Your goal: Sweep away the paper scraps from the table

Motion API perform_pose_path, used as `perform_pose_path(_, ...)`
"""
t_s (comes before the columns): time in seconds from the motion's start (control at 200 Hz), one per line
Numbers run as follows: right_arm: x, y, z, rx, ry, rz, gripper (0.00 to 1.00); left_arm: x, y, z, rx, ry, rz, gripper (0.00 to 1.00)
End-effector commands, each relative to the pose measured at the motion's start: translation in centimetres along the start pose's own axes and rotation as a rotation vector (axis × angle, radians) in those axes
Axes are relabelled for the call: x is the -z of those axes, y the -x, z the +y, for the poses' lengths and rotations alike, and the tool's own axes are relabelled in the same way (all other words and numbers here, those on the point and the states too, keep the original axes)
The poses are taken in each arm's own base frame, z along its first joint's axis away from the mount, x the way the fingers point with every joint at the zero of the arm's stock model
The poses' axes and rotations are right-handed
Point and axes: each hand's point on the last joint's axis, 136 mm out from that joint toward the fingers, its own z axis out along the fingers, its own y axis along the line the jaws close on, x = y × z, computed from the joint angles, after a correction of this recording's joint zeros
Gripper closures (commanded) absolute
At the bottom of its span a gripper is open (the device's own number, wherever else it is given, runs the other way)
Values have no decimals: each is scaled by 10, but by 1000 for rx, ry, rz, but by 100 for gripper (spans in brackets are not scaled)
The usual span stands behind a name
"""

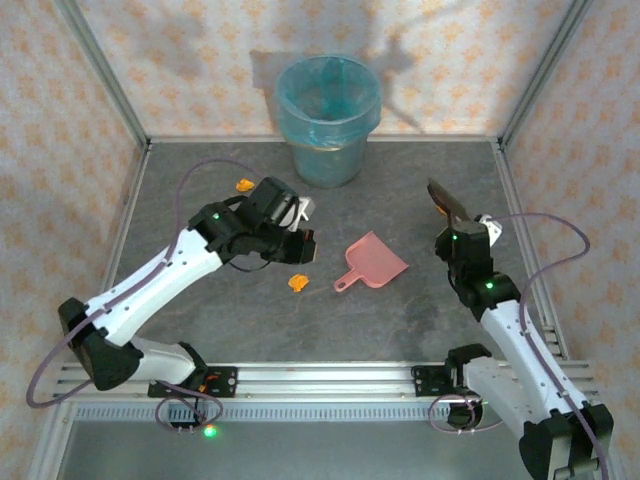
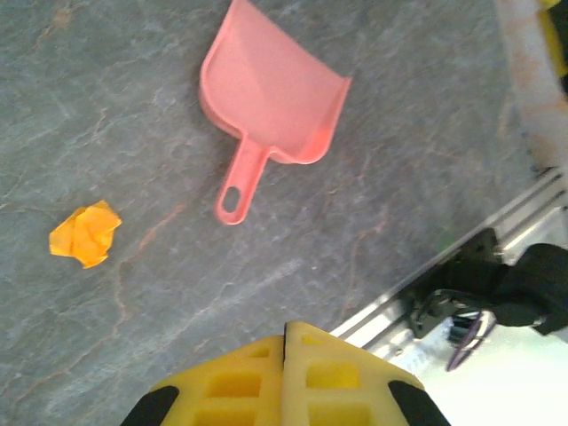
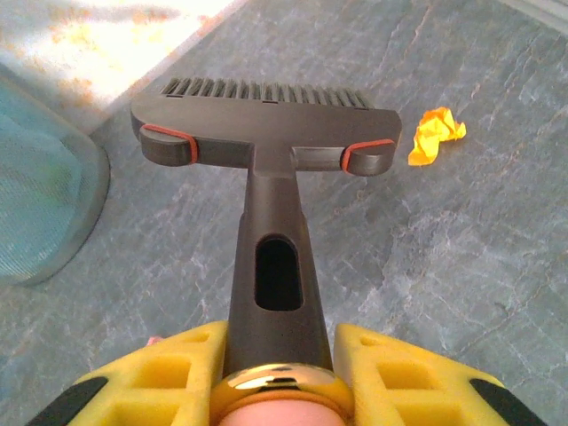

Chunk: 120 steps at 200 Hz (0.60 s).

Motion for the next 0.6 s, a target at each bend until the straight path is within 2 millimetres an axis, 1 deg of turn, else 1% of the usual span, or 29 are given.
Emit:
perform_pose_path(0.0, 10, 20, 18, -27, 53, -36, 100, -15, -11, 15, -60, 78, 66, 91)
perform_pose_path(0.045, 11, 21, 19, -21, 56, -29, 100, -23, -14, 18, -65, 99, 82, 76)
perform_pose_path(0.07, 12, 21, 19, -16, 55, -26, 100, -27, -15, 21, -73, 120, 87, 65)
perform_pose_path(0.12, 15, 22, 20, -7, 54, -26, 100, -33, -17, 28, -88, 179, 89, 49)
perform_pose_path(0.14, 15, 23, 20, -6, 56, -25, 100, -35, -17, 31, -98, 206, 88, 37)
perform_pose_path(0.18, 18, 24, 21, -3, 58, -28, 100, -39, -18, 31, -120, 236, 85, 25)
perform_pose_path(0.19, 18, 24, 21, -3, 58, -28, 100, -40, -19, 31, -125, 240, 84, 23)
perform_pose_path(0.285, 20, 26, 21, -2, 60, -30, 100, -51, -21, 19, -188, 249, 64, 20)
perform_pose_path(0.345, 21, 26, 22, -7, 67, -28, 100, -58, -20, 16, -234, 283, 39, 19)
perform_pose_path(0.46, 21, 27, 24, -14, 76, -23, 100, -79, -23, 8, -344, 324, 0, 18)
perform_pose_path(0.596, 22, 28, 24, -7, 71, -19, 100, -103, -24, 8, -505, 432, -64, 15)
